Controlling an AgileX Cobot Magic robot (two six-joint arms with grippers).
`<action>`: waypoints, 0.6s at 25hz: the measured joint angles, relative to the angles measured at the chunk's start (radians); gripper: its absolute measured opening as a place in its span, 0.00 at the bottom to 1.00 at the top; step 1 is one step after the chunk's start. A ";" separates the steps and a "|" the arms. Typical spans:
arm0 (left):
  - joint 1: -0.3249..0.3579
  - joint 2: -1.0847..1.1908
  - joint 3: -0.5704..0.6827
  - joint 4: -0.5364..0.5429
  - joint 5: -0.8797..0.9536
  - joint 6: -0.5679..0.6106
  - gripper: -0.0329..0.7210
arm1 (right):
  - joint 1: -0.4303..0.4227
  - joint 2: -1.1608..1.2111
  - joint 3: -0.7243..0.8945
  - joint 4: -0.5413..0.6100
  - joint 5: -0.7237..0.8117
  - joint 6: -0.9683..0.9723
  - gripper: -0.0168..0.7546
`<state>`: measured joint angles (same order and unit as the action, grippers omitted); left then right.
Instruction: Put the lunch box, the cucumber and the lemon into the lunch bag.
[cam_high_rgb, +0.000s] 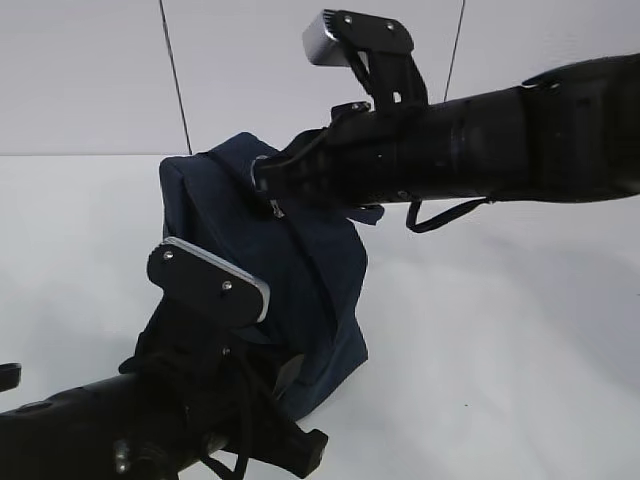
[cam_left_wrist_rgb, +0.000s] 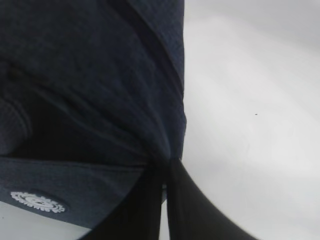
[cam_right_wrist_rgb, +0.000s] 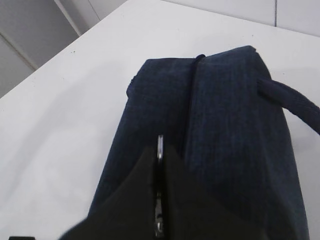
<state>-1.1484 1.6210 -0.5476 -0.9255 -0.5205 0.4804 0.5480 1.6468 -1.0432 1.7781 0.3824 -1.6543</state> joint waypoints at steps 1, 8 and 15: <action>0.000 0.000 0.000 0.000 0.000 0.000 0.03 | 0.000 0.018 -0.015 0.000 0.004 0.000 0.03; 0.000 0.000 0.000 -0.004 0.000 0.000 0.03 | 0.000 0.123 -0.152 -0.004 0.023 0.000 0.03; 0.000 0.000 0.002 -0.010 0.000 0.000 0.03 | 0.000 0.230 -0.282 -0.004 0.039 0.000 0.03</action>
<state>-1.1484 1.6210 -0.5460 -0.9354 -0.5205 0.4804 0.5480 1.8769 -1.3256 1.7745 0.4214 -1.6543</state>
